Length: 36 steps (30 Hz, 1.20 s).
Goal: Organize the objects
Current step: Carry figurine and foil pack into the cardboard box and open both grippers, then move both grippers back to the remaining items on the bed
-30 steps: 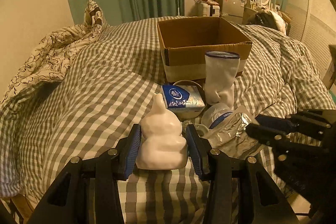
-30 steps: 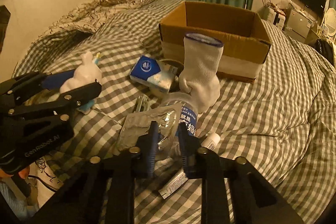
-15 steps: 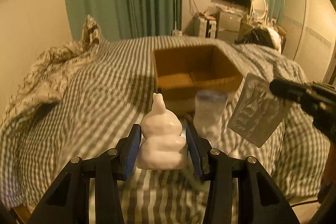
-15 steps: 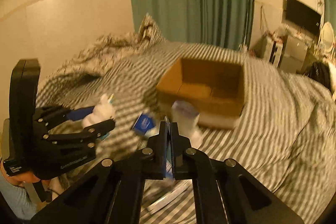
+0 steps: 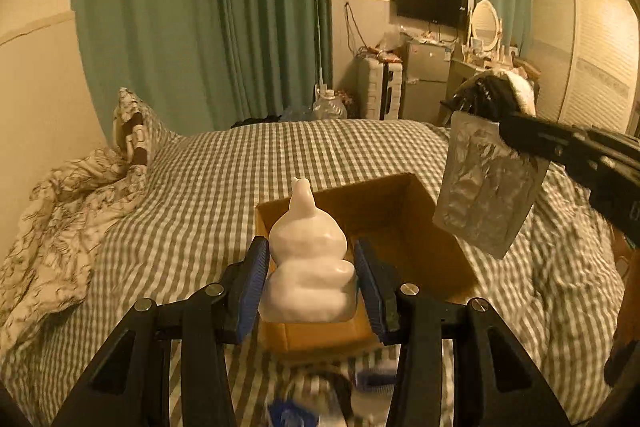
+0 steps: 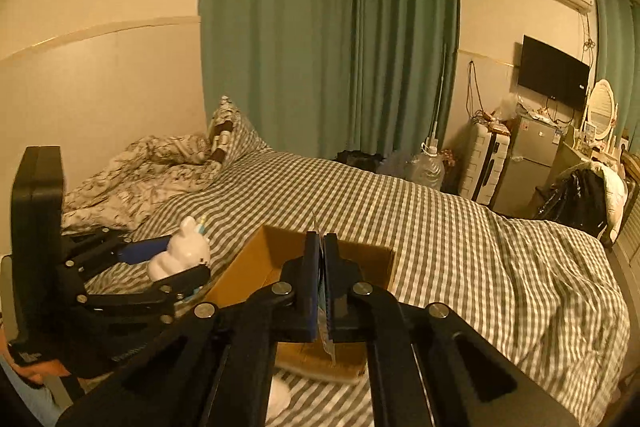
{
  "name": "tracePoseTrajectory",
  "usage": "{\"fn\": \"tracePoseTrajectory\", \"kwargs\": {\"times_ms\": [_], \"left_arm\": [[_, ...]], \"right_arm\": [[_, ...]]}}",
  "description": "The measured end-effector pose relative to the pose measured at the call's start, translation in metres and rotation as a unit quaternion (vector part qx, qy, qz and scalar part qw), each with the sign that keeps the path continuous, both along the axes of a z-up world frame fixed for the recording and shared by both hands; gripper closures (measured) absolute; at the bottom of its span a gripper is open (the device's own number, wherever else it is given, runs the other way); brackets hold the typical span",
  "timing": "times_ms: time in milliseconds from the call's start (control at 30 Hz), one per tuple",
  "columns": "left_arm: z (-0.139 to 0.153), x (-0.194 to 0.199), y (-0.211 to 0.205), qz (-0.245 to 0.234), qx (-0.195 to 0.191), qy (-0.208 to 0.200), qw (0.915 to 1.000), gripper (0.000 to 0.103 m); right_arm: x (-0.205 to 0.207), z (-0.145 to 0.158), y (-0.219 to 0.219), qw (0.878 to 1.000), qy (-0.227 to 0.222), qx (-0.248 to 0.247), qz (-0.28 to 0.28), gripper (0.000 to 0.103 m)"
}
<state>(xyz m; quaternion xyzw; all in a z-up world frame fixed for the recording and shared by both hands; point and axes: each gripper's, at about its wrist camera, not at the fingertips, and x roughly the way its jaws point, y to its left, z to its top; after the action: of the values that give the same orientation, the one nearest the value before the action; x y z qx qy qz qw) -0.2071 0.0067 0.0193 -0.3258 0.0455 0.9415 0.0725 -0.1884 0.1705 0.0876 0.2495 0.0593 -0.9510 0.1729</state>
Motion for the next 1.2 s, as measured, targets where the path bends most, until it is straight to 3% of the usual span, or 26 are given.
{"fn": "tracePoseTrajectory", "kwargs": {"times_ms": [233, 367, 400, 433, 500, 633, 733, 933, 1067, 1200], "left_arm": [[-0.056, -0.059, 0.008, 0.003, -0.013, -0.048, 0.9987, 0.058], [-0.076, -0.068, 0.006, 0.006, -0.011, -0.059, 0.9982, 0.056], [-0.076, -0.068, 0.005, 0.007, -0.011, -0.056, 0.9983, 0.050], [-0.074, -0.067, 0.005, 0.008, -0.011, -0.054, 0.9985, 0.036], [-0.066, -0.063, 0.001, 0.019, -0.007, -0.042, 0.9989, 0.018], [-0.041, -0.046, -0.004, 0.022, -0.001, -0.025, 0.9995, 0.013], [-0.019, -0.023, -0.009, 0.030, -0.017, -0.004, 0.9994, 0.004], [0.006, 0.036, -0.020, 0.042, -0.031, 0.002, 0.9986, 0.003], [0.002, 0.077, -0.025, 0.046, -0.037, -0.005, 0.9982, 0.003], [-0.017, 0.113, -0.025, 0.051, -0.044, -0.021, 0.9975, 0.003]], "right_arm": [[-0.071, -0.065, 0.007, 0.998, -0.065, -0.008, -0.007, 0.101], [-0.082, -0.089, 0.011, 0.996, -0.084, -0.015, -0.008, 0.101], [-0.083, -0.091, 0.013, 0.996, -0.084, -0.014, -0.010, 0.101], [-0.082, -0.091, 0.015, 0.996, -0.082, -0.013, -0.012, 0.101], [-0.077, -0.084, 0.022, 0.997, -0.076, -0.018, -0.017, 0.097], [-0.057, -0.060, 0.031, 0.998, -0.053, -0.031, -0.029, 0.048], [-0.029, -0.032, 0.035, 0.999, -0.028, -0.026, -0.030, 0.043], [0.041, 0.024, 0.046, 0.999, 0.013, -0.019, -0.036, 0.028], [0.083, 0.035, 0.049, 0.999, 0.020, -0.008, -0.038, 0.024], [0.116, 0.018, 0.043, 0.999, 0.010, 0.024, -0.043, 0.022]]}}
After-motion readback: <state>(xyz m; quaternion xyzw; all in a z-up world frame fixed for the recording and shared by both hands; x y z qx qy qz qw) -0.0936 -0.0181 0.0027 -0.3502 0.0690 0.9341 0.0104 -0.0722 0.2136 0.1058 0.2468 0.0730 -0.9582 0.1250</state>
